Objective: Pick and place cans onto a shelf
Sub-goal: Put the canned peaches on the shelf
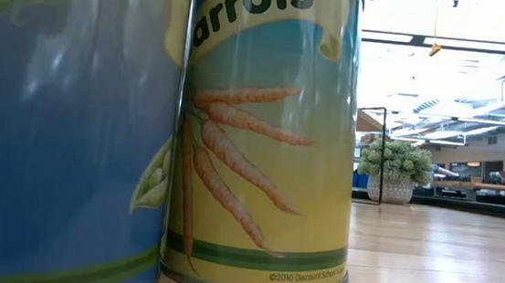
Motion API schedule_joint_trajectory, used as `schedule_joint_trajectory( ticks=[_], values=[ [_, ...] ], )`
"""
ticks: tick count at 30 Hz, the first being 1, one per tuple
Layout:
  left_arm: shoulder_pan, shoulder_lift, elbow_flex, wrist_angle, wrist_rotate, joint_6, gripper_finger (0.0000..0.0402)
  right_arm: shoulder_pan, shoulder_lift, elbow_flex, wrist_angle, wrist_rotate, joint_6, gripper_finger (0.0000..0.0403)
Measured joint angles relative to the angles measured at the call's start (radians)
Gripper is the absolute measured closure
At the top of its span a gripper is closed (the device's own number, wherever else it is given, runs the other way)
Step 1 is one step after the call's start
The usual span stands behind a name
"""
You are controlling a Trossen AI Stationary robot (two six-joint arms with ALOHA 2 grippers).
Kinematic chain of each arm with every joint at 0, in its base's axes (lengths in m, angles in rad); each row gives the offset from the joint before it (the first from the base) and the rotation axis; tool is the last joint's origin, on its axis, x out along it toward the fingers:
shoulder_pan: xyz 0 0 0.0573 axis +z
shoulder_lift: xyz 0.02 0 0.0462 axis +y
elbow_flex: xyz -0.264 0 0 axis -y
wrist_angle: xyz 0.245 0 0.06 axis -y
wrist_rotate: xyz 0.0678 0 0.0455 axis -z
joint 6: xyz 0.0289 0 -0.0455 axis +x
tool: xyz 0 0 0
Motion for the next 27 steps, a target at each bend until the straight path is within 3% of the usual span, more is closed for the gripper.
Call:
schedule_joint_trajectory(
  ticks=[10, 27],
  values=[
    [-0.002, -0.001, 0.001, 0.024, -0.044, 0.001, 0.0114, 0.008, 0.094, 0.091, -0.014, -0.055, -0.012, 0.0055],
    [-0.051, -0.021, 0.002, 0.020, -0.160, -0.011, 0.0116, 0.011, 0.089, 0.099, -0.033, -0.048, 0.003, 0.0055]
  ],
)
